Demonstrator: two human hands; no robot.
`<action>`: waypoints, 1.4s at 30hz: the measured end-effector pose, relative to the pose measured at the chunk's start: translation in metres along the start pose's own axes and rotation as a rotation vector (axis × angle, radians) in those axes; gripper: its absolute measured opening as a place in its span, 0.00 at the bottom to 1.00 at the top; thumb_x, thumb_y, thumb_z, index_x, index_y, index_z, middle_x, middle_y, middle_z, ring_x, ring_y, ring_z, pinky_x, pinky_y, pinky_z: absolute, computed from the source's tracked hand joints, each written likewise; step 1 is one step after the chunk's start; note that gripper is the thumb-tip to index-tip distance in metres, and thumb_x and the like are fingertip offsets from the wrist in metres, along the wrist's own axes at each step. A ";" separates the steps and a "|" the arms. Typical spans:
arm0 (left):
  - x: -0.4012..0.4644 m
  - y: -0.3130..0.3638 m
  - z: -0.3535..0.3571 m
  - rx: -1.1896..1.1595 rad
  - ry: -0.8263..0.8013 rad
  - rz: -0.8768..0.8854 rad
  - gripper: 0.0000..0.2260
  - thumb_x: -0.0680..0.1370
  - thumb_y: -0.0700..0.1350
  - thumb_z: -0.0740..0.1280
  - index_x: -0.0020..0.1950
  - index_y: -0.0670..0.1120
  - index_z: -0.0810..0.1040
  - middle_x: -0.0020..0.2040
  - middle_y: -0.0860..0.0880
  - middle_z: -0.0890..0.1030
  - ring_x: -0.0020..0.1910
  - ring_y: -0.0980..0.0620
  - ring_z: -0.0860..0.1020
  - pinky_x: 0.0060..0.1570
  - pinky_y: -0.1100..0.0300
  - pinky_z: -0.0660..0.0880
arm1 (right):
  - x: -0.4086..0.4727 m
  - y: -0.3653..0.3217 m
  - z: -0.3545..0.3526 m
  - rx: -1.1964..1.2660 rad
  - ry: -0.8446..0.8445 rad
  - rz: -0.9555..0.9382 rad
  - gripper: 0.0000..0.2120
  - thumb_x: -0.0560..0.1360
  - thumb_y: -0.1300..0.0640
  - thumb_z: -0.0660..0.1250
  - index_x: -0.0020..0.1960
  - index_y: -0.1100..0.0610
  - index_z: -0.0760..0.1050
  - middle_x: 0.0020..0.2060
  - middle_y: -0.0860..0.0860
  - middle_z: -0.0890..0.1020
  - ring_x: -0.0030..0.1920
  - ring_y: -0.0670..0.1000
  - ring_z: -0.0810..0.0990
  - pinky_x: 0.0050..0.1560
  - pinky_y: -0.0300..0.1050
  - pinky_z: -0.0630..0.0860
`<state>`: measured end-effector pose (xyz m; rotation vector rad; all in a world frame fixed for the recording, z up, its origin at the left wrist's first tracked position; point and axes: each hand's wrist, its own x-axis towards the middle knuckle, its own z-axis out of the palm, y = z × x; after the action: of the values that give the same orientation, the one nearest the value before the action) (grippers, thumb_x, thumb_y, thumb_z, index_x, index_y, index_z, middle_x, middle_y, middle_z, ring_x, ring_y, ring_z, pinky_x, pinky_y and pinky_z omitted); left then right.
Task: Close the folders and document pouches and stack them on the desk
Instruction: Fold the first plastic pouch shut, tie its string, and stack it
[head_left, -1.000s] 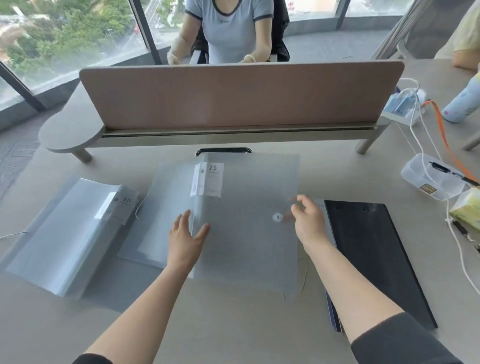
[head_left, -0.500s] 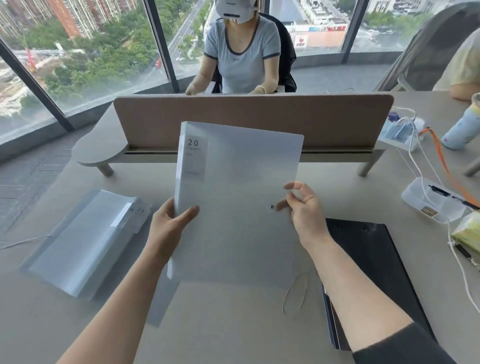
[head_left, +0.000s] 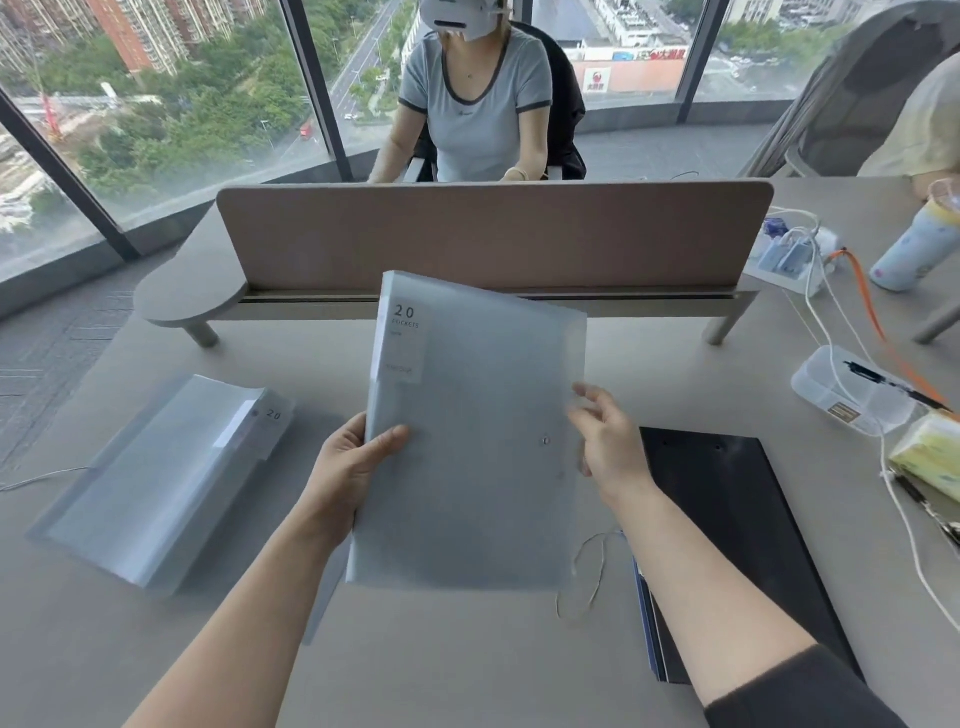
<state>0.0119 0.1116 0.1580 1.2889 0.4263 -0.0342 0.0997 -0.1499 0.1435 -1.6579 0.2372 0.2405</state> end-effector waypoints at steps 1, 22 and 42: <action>0.001 -0.004 -0.002 0.003 -0.006 -0.017 0.23 0.64 0.48 0.78 0.57 0.41 0.81 0.48 0.39 0.85 0.40 0.42 0.83 0.43 0.48 0.82 | 0.000 0.005 -0.002 0.014 -0.025 0.047 0.11 0.79 0.57 0.62 0.61 0.49 0.74 0.49 0.48 0.79 0.27 0.45 0.69 0.27 0.40 0.64; 0.017 -0.125 -0.068 0.076 0.268 -0.397 0.07 0.75 0.40 0.72 0.52 0.42 0.81 0.51 0.36 0.83 0.39 0.41 0.83 0.44 0.43 0.82 | -0.019 0.124 -0.002 -0.661 -0.483 0.472 0.07 0.74 0.61 0.66 0.38 0.57 0.77 0.28 0.51 0.73 0.15 0.46 0.64 0.22 0.35 0.62; 0.022 -0.142 -0.032 1.453 0.002 0.014 0.30 0.73 0.54 0.72 0.74 0.55 0.68 0.77 0.51 0.64 0.76 0.46 0.58 0.71 0.52 0.60 | -0.008 0.111 0.028 -0.766 -0.369 0.484 0.09 0.73 0.61 0.60 0.37 0.57 0.76 0.27 0.50 0.79 0.17 0.45 0.68 0.21 0.36 0.62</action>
<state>-0.0139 0.1051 0.0130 2.7146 0.3768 -0.3859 0.0588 -0.1333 0.0377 -2.2410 0.2808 1.1011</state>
